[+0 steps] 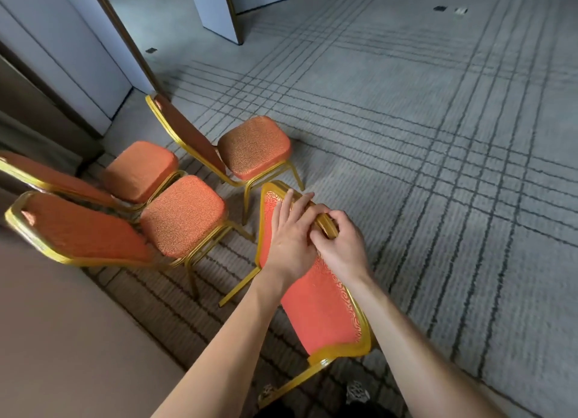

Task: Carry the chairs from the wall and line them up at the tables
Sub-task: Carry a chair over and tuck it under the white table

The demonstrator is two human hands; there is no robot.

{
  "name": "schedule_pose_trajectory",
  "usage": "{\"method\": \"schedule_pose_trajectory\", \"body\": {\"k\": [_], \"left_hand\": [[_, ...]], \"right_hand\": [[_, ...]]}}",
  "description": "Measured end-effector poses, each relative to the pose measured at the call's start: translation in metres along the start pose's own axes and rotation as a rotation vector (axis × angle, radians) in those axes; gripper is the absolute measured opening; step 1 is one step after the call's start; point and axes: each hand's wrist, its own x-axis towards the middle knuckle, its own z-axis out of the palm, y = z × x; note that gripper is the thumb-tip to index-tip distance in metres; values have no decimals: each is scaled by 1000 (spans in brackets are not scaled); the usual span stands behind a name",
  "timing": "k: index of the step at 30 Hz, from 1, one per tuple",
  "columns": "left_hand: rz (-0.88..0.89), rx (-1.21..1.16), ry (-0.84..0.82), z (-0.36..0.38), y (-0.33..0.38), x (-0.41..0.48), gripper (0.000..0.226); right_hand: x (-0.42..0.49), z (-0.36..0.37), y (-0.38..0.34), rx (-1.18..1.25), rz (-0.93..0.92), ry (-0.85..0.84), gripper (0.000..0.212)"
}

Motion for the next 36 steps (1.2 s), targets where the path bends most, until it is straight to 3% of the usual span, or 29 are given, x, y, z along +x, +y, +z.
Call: {"method": "schedule_pose_trajectory", "body": {"k": [7,11,19,26,33,36], "left_hand": [[301,115,-131,-19,-28,24,45],[325,115,-137,-21,-41,35,37],[372,60,-253,-17,-37,64,35],[316,305,-395,-4,-12,97,10],[367,415,-569,-8,1,125,23],[496,475,-556,-9,4,130,22]], "right_hand": [[-5,13,-15,-446,-42,198,33],[-6,19,-24,-667,-47,194,24],[2,5,-20,-818,-60,288,23],[9,-11,-6,-846,-37,307,28],[11,-11,-2,-860,32,407,38],[7,-8,-5,-902,94,502,41]]}}
